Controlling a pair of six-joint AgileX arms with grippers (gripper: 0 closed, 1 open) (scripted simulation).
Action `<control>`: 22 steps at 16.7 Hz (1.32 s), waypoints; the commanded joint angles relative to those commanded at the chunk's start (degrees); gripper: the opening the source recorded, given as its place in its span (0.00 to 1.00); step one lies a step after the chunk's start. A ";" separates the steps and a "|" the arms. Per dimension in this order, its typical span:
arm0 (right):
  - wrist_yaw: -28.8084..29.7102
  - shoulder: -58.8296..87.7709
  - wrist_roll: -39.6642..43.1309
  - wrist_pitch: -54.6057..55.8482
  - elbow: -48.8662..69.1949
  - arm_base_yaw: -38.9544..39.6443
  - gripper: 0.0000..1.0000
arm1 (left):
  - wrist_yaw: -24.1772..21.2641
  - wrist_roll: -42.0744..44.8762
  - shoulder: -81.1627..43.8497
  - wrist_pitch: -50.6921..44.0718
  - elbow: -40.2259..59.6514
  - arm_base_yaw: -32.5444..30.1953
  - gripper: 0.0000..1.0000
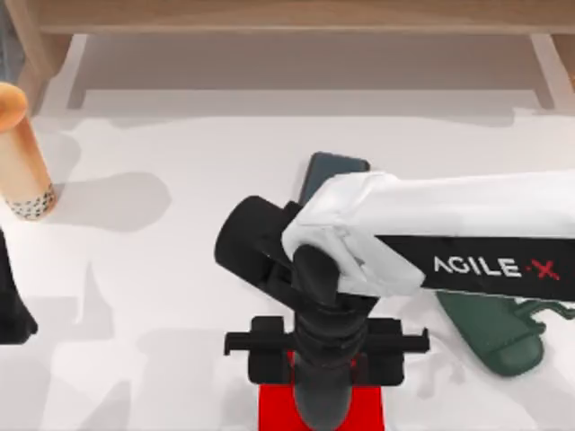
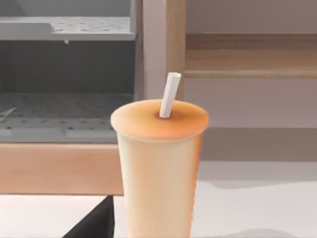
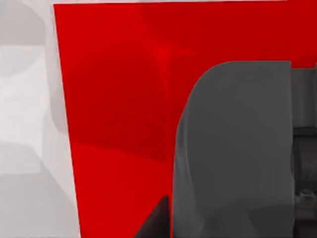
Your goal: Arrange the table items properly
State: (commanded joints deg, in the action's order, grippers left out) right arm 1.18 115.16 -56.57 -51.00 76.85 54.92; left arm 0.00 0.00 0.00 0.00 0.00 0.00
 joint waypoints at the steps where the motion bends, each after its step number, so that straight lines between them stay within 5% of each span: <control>1: 0.00 0.00 0.00 0.00 0.00 0.00 0.60 | 0.00 0.00 0.00 0.00 0.00 0.00 1.00; 7: 0.00 0.00 0.00 0.00 0.00 0.00 1.00 | 0.00 0.00 0.00 0.00 0.00 0.00 1.00; 17: 0.04 -0.15 0.04 -0.35 0.62 -0.22 1.00 | 0.00 0.00 0.00 0.00 0.00 0.00 1.00; 22: 0.18 4.96 0.78 -6.03 12.21 -2.67 1.00 | 0.00 0.00 0.00 0.00 0.00 0.00 1.00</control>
State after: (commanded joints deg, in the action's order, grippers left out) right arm 1.36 120.13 -55.80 -57.03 89.06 52.25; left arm 0.00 0.00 0.00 0.00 0.00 0.00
